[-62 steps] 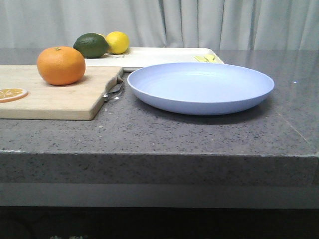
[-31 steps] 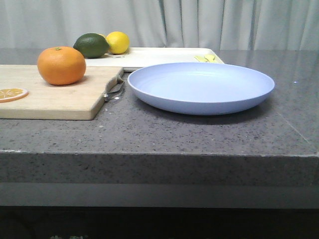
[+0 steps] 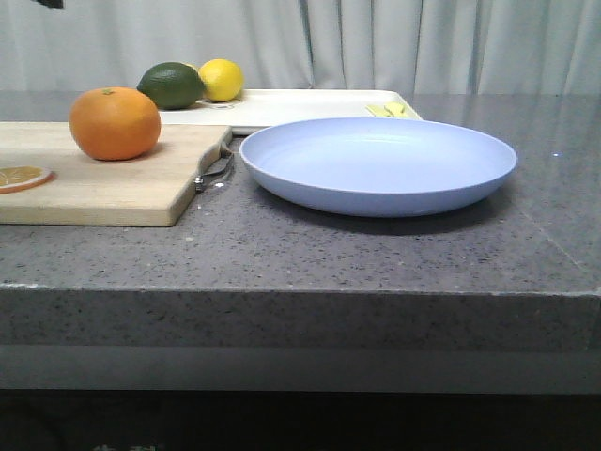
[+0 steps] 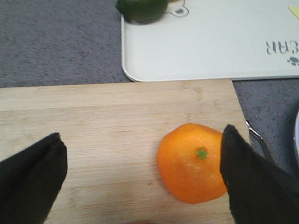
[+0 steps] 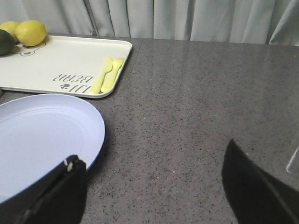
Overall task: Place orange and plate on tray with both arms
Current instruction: 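Lower the left gripper over the orange on the cutting board and grasp it, then lift the orange with the left gripper and lower it onto the blue plate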
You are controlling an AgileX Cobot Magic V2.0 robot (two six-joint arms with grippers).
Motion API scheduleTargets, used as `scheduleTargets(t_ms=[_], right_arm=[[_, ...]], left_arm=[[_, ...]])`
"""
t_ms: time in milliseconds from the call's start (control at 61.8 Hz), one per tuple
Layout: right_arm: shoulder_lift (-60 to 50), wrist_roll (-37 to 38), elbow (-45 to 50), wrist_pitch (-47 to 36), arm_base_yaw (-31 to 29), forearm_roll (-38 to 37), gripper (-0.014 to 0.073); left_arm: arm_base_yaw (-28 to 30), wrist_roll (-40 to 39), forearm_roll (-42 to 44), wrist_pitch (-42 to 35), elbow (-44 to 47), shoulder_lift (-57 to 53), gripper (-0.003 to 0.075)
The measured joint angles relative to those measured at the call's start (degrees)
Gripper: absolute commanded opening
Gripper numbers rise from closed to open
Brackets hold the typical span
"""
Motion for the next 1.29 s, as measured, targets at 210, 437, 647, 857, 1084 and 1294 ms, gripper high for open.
scheduleTargets(t_ms=[210, 437, 647, 857, 1084, 1294], right_arm=[[0.0, 0.0, 0.0, -0.1, 0.0, 0.0, 0.0603], [0.0, 0.0, 0.0, -0.1, 0.0, 0.0, 0.0603], [0.0, 0.0, 0.0, -0.1, 0.0, 0.0, 0.0603], [0.0, 0.0, 0.0, -0.1, 0.0, 0.0, 0.0603], [0.0, 0.0, 0.0, -0.2, 0.0, 0.0, 0.0603], [0.0, 0.0, 0.0, -0.2, 0.0, 0.0, 0.0603]], left_arm=[[-3.3, 0.0, -0.3, 8.0, -10.6, 11.4, 0.0644], [-4.1, 0.0, -1.0, 15.7, -17.8, 19.0, 0.0644], [-4.1, 0.0, -3.1, 17.8, -19.0, 21.8, 0.0644], [-4.1, 1.1, -4.7, 18.5, -19.1, 23.5, 0.0644], [-4.1, 1.5, -4.7, 18.7, -19.1, 23.7, 0.0638], [-4.1, 1.5, -4.7, 19.0, -19.1, 23.7, 0.0461]])
